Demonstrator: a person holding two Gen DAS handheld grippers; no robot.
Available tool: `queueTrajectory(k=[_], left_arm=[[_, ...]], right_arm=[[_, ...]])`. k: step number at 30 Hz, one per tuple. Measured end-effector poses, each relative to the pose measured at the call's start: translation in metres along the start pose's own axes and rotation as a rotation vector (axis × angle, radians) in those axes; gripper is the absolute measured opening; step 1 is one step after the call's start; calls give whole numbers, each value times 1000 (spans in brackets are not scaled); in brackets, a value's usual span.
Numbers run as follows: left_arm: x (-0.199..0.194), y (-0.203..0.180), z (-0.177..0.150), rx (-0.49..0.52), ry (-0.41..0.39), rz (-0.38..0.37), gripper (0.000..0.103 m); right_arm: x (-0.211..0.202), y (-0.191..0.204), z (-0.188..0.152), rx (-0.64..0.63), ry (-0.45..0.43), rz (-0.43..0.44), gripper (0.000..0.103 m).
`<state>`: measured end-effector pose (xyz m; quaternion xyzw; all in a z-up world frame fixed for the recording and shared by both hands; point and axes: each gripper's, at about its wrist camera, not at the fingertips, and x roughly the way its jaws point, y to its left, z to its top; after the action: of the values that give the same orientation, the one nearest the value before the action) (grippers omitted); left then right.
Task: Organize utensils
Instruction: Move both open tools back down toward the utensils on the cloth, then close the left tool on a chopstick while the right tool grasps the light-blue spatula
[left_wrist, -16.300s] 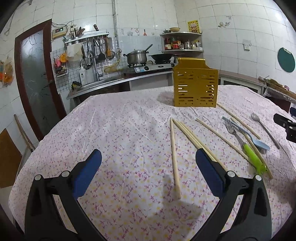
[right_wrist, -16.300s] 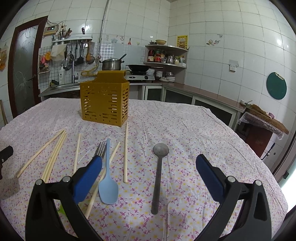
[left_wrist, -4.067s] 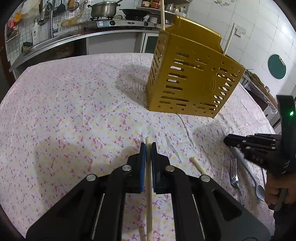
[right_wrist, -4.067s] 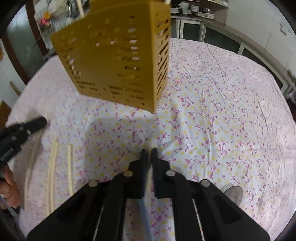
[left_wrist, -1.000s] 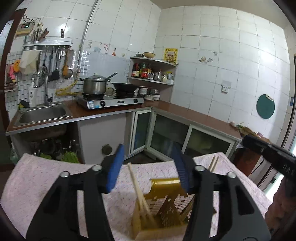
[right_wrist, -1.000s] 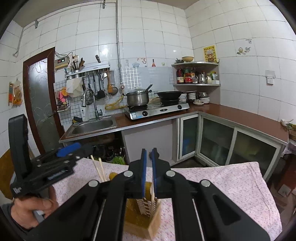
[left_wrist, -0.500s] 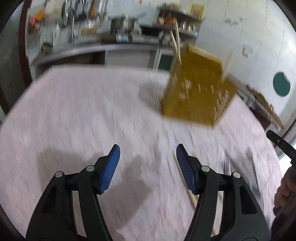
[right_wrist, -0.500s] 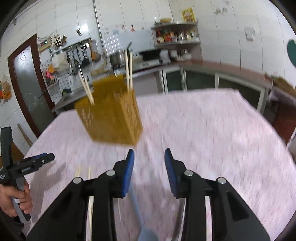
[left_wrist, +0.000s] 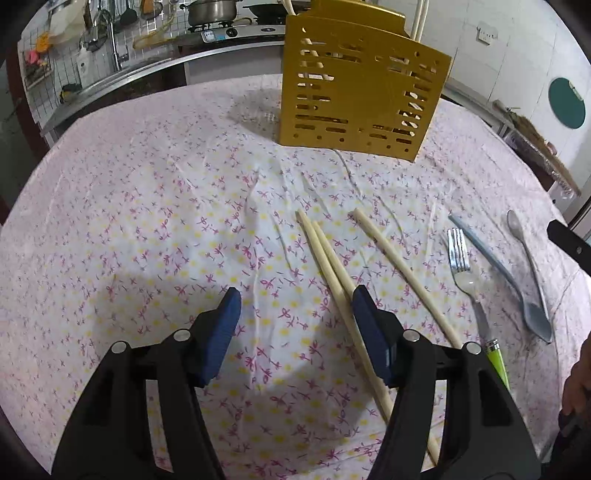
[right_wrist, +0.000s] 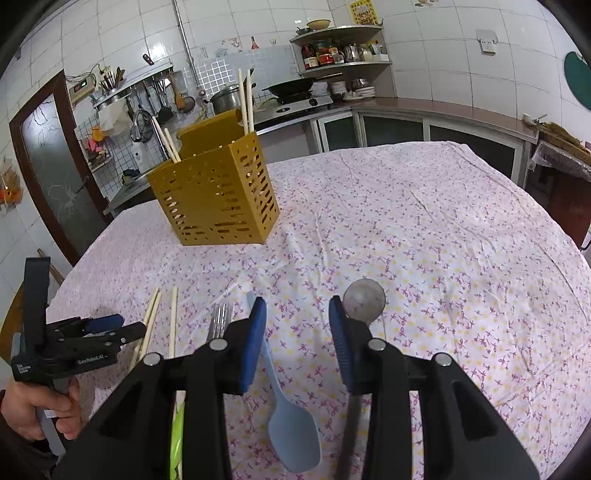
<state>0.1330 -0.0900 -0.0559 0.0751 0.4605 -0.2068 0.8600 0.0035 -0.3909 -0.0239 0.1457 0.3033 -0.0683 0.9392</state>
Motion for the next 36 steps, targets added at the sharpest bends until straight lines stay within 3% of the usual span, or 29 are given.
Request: queueTrajectory(k=[6, 15, 17, 20, 22, 26, 29, 36], left_arm=[[2, 1, -3, 29, 17, 13, 64], [28, 1, 29, 40, 21, 42, 65], [32, 1, 35, 41, 18, 38, 61], [35, 4, 44, 30, 5, 27, 40], [36, 8, 48, 13, 0, -2, 17], [37, 6, 52, 22, -11, -57, 10], [41, -2, 52, 24, 3, -156, 5], [45, -18, 55, 103, 9, -89, 5]], right_arm=[[8, 7, 0, -17, 22, 15, 40], [38, 35, 5, -115, 122, -24, 44], [46, 40, 6, -147, 148, -26, 44], [62, 50, 9, -190, 193, -36, 44], [70, 54, 10, -207, 213, -35, 43], [80, 57, 10, -235, 242, -50, 43], [83, 53, 10, -217, 252, -45, 43], [85, 52, 5, -227, 271, -46, 43]])
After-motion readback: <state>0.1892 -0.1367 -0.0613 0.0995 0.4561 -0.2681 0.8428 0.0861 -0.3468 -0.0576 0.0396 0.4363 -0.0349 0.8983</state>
